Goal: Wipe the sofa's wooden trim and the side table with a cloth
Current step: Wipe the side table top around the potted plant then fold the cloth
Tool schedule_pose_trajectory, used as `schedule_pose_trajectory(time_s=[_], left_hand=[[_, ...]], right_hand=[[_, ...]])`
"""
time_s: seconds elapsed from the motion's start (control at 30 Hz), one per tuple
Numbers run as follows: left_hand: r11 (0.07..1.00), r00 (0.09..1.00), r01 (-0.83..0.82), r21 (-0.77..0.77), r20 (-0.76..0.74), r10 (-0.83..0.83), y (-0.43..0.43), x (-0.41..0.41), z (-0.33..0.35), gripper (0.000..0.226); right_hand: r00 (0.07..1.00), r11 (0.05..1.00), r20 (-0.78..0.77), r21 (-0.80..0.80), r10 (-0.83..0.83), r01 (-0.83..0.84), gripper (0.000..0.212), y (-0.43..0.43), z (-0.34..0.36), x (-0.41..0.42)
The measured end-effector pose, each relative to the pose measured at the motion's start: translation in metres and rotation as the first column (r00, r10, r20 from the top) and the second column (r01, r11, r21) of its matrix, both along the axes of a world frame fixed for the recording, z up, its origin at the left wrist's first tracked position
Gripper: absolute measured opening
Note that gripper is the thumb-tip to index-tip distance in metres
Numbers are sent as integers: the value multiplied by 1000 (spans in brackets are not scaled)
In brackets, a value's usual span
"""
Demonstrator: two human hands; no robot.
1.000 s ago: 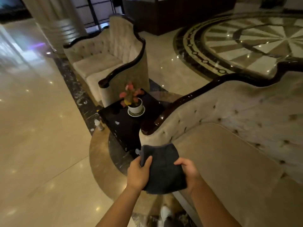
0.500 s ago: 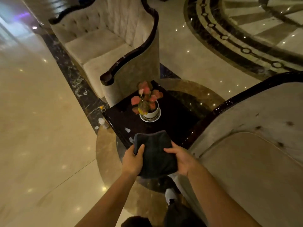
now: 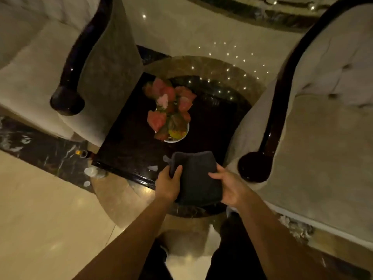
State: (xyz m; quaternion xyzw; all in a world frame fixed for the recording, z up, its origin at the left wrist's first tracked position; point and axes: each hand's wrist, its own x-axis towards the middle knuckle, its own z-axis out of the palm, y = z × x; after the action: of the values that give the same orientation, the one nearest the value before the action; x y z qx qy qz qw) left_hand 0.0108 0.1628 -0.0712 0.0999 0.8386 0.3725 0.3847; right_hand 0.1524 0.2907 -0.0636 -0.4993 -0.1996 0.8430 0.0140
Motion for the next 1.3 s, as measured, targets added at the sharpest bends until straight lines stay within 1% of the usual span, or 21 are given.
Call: schedule_pose_trajectory(time_s=[0.1, 0.27, 0.37, 0.47, 0.57, 0.63, 0.73, 0.8, 0.83, 0.87, 0.9, 0.93, 0.97, 1.0, 1.03, 1.07, 1.1, 1.13, 1.17, 1.27, 1.3], left_hand=[[990, 990, 141, -16, -9, -141, -11, -25, -50, 35], [952, 953, 298, 64, -78, -293, 3, -48, -139, 20], [914, 917, 378, 149, -198, -347, 23, -62, -189, 18], [876, 905, 414, 248, -210, -369, 45, -73, -224, 19], [839, 896, 440, 320, -219, -387, 67, -88, -245, 27], [851, 918, 395, 347, -163, -361, 76, -101, -246, 35], [852, 899, 437, 288, -103, -426, 69, -114, -244, 41], [835, 866, 498, 233, -89, -492, 54, -121, -237, 39], [826, 852, 521, 215, -73, -518, 45, -125, -231, 35], [818, 838, 544, 189, -75, -540, 37, -131, -224, 30], [799, 810, 585, 140, -148, -568, 29, -139, -218, 29], [767, 744, 638, 66, -310, -592, 22, -152, -212, 29], [757, 652, 653, -20, -493, -576, 17, -166, -211, 29], [769, 544, 634, -86, -657, -522, 12, -183, -212, 31], [783, 460, 610, -122, -750, -475, 5, -201, -217, 33], [799, 413, 582, -154, -790, -453, -2, -220, -224, 39], [810, 375, 544, -221, -799, -470, -11, -239, -235, 48], [807, 341, 495, -323, -781, -523, -21, -256, -248, 58], [797, 329, 446, -408, -753, -570, -32, -271, -262, 67], [785, 363, 437, -439, -712, -601, -52, -299, -291, 79], [779, 351, 455, -431, -717, -602, -53, -302, -296, 81]], right_hand=[[991, 995, 94, 54, -90, 85, 47, -31, -43, -12], [969, 965, 155, 212, -192, 157, 50, -40, -121, -32], [962, 926, 62, 295, -266, 237, 50, -27, -168, -35], [952, 870, -81, 389, -296, 304, 47, -11, -192, -37], [939, 803, -182, 487, -291, 343, 43, -1, -207, -41], [935, 794, -205, 494, -289, 354, 39, 1, -212, -49], [935, 783, -152, 512, -321, 353, 36, -14, -222, -63], [950, 747, -34, 610, -311, 266, 35, -30, -226, -71], [948, 672, 98, 728, -303, 139, 37, -36, -228, -71], [902, 542, 292, 837, -317, -80, 42, -38, -230, -69], [796, 366, 472, 867, -380, -339, 51, -41, -231, -68], [702, 183, 537, 836, -467, -517, 58, -43, -232, -69], [696, 57, 517, 821, -498, -569, 63, -48, -234, -74], [740, -30, 498, 821, -452, -570, 64, -53, -241, -85], [765, -110, 538, 788, -353, -605, 67, -59, -251, -98], [726, -178, 645, 706, -241, -686, 73, -64, -267, -111], [623, -227, 763, 585, -170, -778, 79, -66, -282, -118], [521, -242, 837, 477, -170, -845, 83, -61, -292, -117], [447, -192, 869, 412, -213, -891, 83, -52, -296, -113], [331, 145, 885, 393, -327, -908, 76, -35, -291, -111], [339, 158, 885, 403, -319, -901, 76, -42, -290, -123]])
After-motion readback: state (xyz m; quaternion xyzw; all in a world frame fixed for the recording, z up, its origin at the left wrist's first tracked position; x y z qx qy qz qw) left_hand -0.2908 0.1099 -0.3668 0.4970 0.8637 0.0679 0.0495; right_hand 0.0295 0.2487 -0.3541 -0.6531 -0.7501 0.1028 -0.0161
